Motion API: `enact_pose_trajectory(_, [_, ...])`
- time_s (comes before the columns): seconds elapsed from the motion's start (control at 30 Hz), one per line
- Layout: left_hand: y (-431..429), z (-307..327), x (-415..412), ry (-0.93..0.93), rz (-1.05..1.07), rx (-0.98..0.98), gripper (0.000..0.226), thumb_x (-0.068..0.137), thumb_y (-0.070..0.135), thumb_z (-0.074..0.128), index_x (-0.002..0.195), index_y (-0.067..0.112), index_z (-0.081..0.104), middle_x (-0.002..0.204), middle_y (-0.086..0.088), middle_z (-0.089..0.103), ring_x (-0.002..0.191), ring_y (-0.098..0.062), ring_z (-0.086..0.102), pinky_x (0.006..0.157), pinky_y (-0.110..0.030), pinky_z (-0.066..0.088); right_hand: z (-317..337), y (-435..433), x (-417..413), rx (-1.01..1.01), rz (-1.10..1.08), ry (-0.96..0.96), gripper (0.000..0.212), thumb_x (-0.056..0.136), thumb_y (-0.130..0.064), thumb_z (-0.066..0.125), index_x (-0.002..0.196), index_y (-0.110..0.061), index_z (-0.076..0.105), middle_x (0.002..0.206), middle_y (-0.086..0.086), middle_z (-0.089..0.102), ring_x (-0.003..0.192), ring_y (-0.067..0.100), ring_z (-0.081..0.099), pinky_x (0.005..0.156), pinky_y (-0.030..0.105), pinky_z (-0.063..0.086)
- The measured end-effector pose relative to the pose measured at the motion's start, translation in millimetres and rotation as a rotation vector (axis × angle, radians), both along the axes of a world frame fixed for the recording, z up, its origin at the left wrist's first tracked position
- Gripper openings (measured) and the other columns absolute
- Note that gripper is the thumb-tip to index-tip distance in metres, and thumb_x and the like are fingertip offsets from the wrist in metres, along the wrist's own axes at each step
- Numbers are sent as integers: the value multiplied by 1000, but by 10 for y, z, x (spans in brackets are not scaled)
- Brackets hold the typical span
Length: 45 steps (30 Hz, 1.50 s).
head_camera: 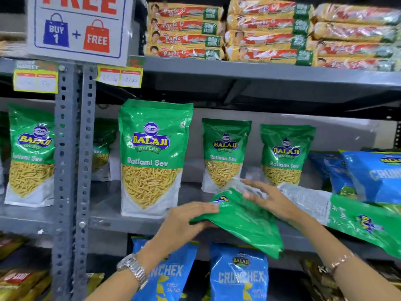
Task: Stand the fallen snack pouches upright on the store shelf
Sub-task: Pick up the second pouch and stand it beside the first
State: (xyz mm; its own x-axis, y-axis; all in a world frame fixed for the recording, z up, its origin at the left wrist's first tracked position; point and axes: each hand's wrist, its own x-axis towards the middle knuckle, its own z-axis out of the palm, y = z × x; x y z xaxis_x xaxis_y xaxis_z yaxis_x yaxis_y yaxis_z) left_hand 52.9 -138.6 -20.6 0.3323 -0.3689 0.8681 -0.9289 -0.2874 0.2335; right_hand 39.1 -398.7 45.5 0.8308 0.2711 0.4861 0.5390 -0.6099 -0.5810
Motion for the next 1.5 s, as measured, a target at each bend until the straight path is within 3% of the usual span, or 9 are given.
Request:
enact_pose_trajectory(0.1, [-51,70,38,101,70,-183,38,71,2,66,96,30,72,97,41,63,96,9,62,88,-11,46,-48,-170,-36,25,22,63,51,81,-51,47,123,-24,58,135,-5,53,129,13,43,108,31,32])
enact_pose_trajectory(0.3, [-215,686,-41,29,305,-583,25,62,14,81,82,26,70,74,11,68,66,18,56,64,1,39,47,-256,-166,165,276,113,91,58,-82,52,127,-23,53,136,-19,42,121,-16,36,90,-2,30])
enact_pose_trajectory(0.43, [-339,1160,-12,51,348,-626,31,55,50,76,78,32,65,66,19,62,56,9,55,51,-6,41,83,-293,-19,232,313,98,74,51,-37,88,117,-28,55,124,-15,59,114,-4,54,90,11,43])
enact_pose_trajectory(0.67, [-619,1664,206,27,418,-611,42,53,57,77,78,28,61,73,-4,69,68,-25,62,59,-41,52,252,-407,381,327,186,-93,36,62,-3,80,85,-23,60,73,-19,72,73,-4,65,67,13,50])
enact_pose_trajectory(0.9, [-847,1932,461,106,518,-597,39,53,63,73,79,38,59,89,6,67,78,-13,58,62,-31,50,343,-501,652,503,224,102,49,55,-17,82,100,-16,62,91,-1,75,89,16,70,68,20,55])
enact_pose_trajectory(1.07, [-934,1947,776,261,172,-708,22,77,30,70,98,25,64,112,0,64,102,-10,57,77,-6,46,350,-517,819,548,207,187,53,54,-23,81,100,-12,60,87,0,74,89,19,70,78,31,55])
enact_pose_trajectory(1.13, [-959,1935,860,301,115,-774,29,87,24,59,108,4,63,101,-2,67,90,-9,59,77,-11,47,361,-513,869,585,207,216,54,53,-20,80,102,-10,60,92,3,73,93,23,68,85,36,53])
enact_pose_trajectory(1.27, [-1019,2009,974,393,65,-868,36,92,28,51,60,14,49,55,4,37,51,-5,30,50,-24,28,393,-497,960,612,224,280,56,55,-17,81,106,-7,59,98,8,73,95,24,68,85,37,54])
enact_pose_trajectory(1.5, [-996,2049,1166,563,-86,-1121,35,87,31,59,110,5,63,108,-13,67,98,-28,62,92,-44,50,429,-444,1056,541,268,352,60,58,-22,83,111,-10,58,103,5,73,96,21,69,76,32,57])
